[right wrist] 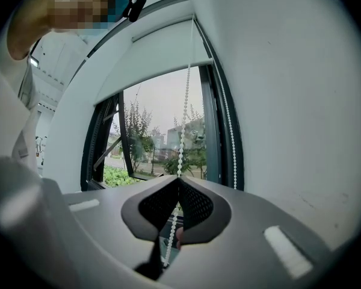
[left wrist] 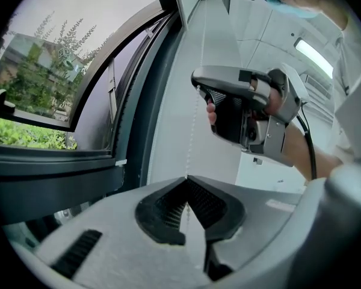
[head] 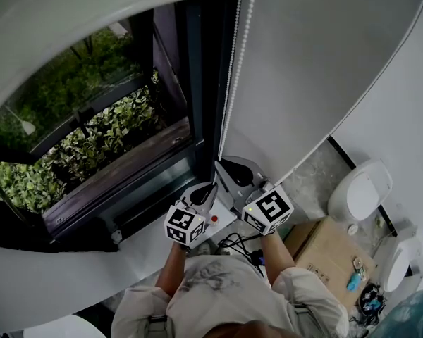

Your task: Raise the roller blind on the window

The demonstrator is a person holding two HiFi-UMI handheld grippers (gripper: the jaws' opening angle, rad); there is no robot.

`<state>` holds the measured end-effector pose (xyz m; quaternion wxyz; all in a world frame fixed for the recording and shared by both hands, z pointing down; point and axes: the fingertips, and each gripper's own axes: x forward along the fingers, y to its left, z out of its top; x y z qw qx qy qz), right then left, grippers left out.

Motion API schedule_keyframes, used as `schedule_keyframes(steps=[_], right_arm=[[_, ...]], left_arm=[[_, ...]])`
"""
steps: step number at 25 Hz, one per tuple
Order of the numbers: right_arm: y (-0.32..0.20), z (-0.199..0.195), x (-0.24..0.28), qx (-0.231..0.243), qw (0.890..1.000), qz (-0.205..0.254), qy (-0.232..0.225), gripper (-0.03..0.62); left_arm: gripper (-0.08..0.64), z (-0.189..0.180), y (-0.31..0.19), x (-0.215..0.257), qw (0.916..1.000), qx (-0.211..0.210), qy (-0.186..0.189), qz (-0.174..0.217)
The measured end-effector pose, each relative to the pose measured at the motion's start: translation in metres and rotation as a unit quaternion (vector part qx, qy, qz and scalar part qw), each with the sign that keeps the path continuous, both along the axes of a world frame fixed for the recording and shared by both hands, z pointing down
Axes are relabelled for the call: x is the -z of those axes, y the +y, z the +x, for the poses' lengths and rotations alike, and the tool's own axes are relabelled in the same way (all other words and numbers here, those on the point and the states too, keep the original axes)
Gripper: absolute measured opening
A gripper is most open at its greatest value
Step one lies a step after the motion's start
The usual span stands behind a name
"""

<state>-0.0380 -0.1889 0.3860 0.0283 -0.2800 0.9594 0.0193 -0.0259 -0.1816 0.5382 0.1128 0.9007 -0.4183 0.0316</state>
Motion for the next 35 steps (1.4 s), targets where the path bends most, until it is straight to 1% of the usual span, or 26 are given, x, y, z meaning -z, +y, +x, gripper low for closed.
schedule_keyframes(steps=[10, 14, 19, 27, 33, 35], right_arm=[[0.004, 0.003, -0.019, -0.004, 1.000, -0.015, 0.000, 0.011], [0.007, 0.003, -0.032, -0.007, 1.000, -0.023, 0.012, 0.011], [0.012, 0.003, -0.042, -0.007, 0.999, -0.032, 0.012, 0.011], [0.015, 0.005, -0.041, -0.008, 0.999, -0.028, 0.015, 0.011], [0.015, 0.006, -0.039, -0.008, 1.000, -0.025, 0.015, 0.011], [0.015, 0.006, -0.039, -0.008, 1.000, -0.024, 0.014, 0.012]], left_arm=[[0.014, 0.002, 0.002, -0.019, 1.0000, 0.000, 0.000, -0.005], [0.014, 0.003, 0.005, -0.031, 0.9999, -0.002, -0.007, -0.015], [0.014, 0.002, 0.010, -0.042, 0.9996, -0.002, -0.007, -0.026], [0.015, -0.002, 0.018, -0.039, 0.9986, -0.001, 0.024, -0.047], [0.023, -0.007, 0.023, -0.029, 0.9992, 0.003, 0.012, -0.038], [0.046, -0.008, 0.025, -0.018, 0.9994, 0.002, 0.014, -0.031]])
